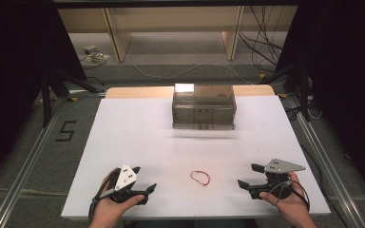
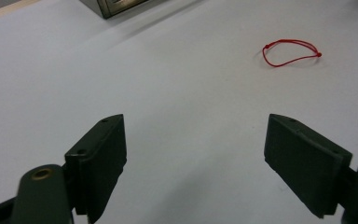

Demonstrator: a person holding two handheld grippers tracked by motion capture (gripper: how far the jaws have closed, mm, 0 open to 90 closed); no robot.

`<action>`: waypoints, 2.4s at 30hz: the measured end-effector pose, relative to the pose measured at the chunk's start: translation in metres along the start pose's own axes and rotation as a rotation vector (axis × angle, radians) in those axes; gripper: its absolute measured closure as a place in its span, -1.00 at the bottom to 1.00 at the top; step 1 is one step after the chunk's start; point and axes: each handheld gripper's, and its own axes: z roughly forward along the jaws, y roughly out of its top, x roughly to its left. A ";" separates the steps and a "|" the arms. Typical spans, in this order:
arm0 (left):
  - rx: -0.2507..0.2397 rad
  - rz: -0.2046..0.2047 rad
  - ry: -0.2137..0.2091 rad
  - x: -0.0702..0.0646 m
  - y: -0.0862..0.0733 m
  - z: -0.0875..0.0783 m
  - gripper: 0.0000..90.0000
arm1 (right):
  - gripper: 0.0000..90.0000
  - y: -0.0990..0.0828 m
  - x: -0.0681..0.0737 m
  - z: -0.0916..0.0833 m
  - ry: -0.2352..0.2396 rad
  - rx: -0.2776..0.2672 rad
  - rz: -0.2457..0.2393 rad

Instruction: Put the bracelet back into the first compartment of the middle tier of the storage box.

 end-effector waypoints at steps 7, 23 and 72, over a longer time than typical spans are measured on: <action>-0.043 0.025 -0.042 -0.011 0.013 0.005 -0.46 | -0.61 0.000 0.000 0.000 0.000 -0.003 0.003; -0.034 0.179 -0.190 -0.054 0.051 0.044 -0.04 | -0.61 0.000 -0.001 0.001 -0.001 0.001 0.012; 0.161 0.199 -0.347 -0.088 0.063 0.130 0.94 | -0.61 0.000 -0.002 0.001 0.001 0.001 0.012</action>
